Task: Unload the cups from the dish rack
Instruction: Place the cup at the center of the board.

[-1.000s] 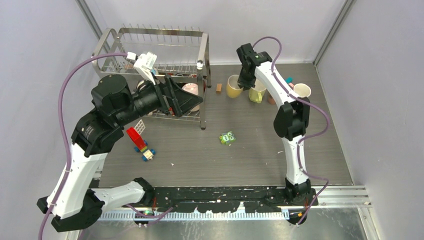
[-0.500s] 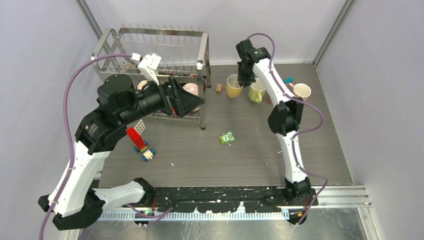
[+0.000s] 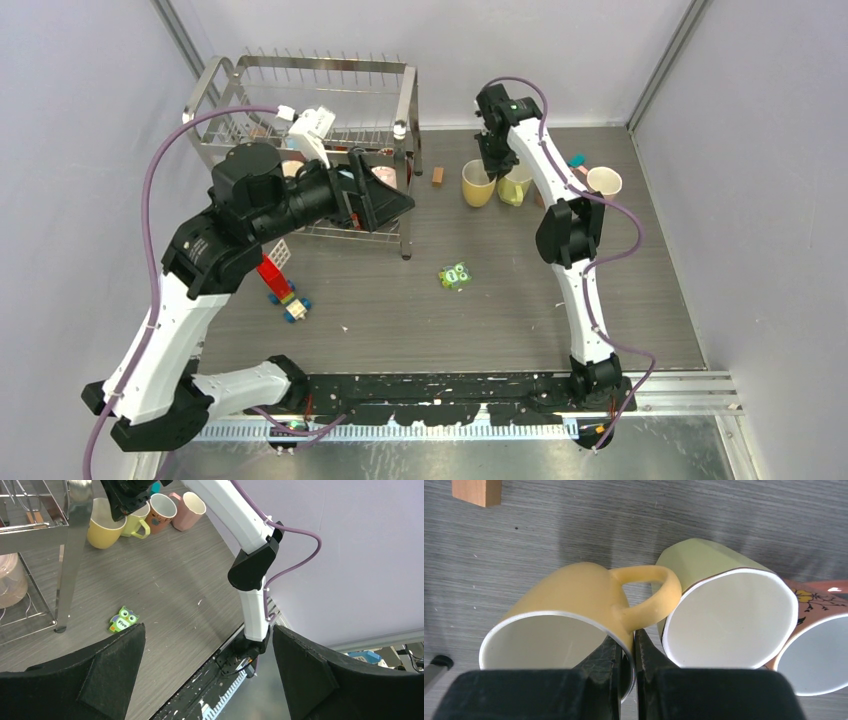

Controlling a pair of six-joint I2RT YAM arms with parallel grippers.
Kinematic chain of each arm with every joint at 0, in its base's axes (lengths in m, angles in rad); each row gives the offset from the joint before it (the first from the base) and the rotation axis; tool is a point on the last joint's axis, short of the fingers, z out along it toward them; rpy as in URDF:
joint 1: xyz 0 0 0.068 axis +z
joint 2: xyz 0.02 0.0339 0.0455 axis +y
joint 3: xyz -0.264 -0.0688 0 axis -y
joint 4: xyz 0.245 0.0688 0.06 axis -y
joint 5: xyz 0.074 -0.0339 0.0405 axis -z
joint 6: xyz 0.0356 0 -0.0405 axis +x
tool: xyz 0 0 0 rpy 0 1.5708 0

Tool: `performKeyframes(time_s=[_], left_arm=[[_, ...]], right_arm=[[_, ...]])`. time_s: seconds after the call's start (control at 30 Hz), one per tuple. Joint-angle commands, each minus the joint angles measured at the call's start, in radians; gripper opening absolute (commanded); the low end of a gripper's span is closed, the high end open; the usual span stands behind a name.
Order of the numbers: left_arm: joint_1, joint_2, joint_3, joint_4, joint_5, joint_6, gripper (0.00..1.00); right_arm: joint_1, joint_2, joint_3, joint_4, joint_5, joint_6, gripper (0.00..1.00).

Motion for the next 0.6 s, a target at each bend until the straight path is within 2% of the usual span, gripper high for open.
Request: performKeyframes(time_s=[0.0,0.37,0.5,0.57], left_arm=[[-0.004,0.006,0.033,0.008,0.004,0.014,1.00],[-0.004,0.027,0.030,0.016,0.007,0.001,1.00],[-0.004,0.027,0.028,0.018,0.004,0.001,1.00],[-0.004,0.029,0.026,0.018,0.004,0.001,1.00]], right_arm=[[0.000,-0.016,0.054,0.026,-0.016,-0.101,0.01],[0.000,0.009,0.024,0.052,-0.021,-0.122,0.01],[0.002,0.016,0.025,0.057,-0.022,-0.116,0.11],[0.003,0.018,0.023,0.057,-0.023,-0.114,0.12]])
